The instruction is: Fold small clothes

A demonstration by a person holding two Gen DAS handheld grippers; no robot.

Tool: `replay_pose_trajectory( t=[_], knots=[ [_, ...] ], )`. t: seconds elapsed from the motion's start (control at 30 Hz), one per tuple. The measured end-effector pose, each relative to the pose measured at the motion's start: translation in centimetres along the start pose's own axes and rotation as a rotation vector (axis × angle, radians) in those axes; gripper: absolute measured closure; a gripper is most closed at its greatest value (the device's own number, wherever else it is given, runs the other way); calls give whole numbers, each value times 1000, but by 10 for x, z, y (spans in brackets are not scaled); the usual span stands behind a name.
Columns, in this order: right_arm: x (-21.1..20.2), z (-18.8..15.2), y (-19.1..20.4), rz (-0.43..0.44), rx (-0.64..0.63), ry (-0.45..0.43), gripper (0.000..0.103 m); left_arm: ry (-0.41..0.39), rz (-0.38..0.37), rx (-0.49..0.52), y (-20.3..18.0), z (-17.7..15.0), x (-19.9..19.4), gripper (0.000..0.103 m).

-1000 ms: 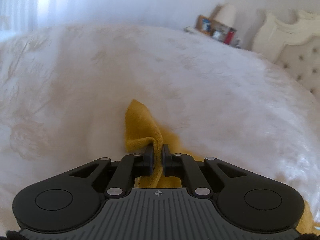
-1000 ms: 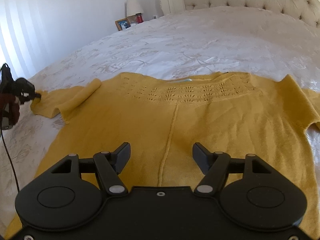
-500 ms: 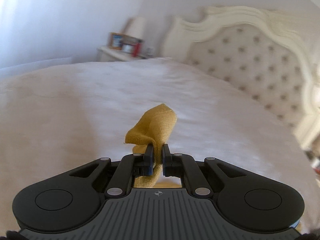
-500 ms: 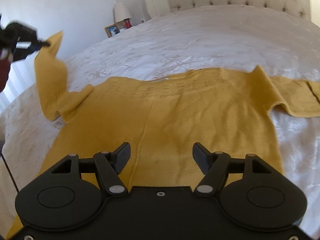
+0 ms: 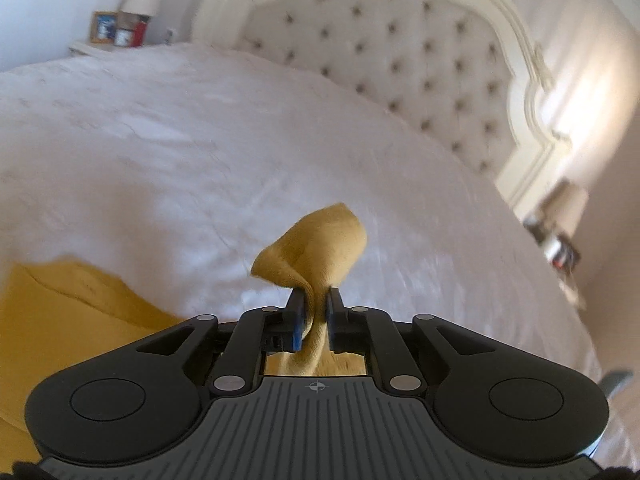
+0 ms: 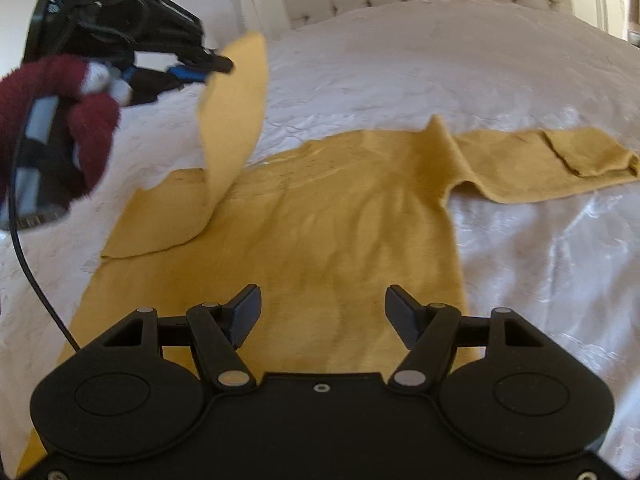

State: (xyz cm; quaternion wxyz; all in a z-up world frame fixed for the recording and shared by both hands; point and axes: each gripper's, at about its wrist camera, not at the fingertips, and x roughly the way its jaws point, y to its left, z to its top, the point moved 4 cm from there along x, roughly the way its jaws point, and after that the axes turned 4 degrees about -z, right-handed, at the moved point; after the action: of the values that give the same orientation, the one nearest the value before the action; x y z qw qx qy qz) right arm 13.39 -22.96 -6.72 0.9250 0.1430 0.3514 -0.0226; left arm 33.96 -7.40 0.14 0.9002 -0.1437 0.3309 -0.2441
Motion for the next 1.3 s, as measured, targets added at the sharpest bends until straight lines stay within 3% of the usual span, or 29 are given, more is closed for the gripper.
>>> replay_pose_trajectory(
  t=[0.07,0.3,0.33,0.4,0.63,0.73,0.83,0.93,1.1,1.3],
  knots=[
    [1,0,-5,-10,10,10,31,10,1,20,1,-10,4,71],
    [14,2,-14,-31,20,34,31,8,52,95,24,-34,-24,60],
    [16,3,-14,-31,19,34,31,6,75,107,17,-35,-20,60],
    [21,8,-14,-34,12,28,31,5,133,116,37,-39,-26,59],
    [40,36,-7,-47,-36,-15,31,40,406,22,142,-63,-36,60],
    [52,50,-10,-56,-39,-27,31,17,414,34,166,-69,-43,60],
    [65,64,-16,-63,-29,-32,31,17,493,69,171,-69,-48,60],
    [85,77,-25,-66,-14,-37,32,-20,460,21,180,-73,-52,59],
    [116,92,-31,-80,-31,-30,34,-78,499,99,174,-90,-46,59],
    [141,98,-29,-57,-47,-12,38,-106,452,37,184,-90,-48,59]
  ],
)
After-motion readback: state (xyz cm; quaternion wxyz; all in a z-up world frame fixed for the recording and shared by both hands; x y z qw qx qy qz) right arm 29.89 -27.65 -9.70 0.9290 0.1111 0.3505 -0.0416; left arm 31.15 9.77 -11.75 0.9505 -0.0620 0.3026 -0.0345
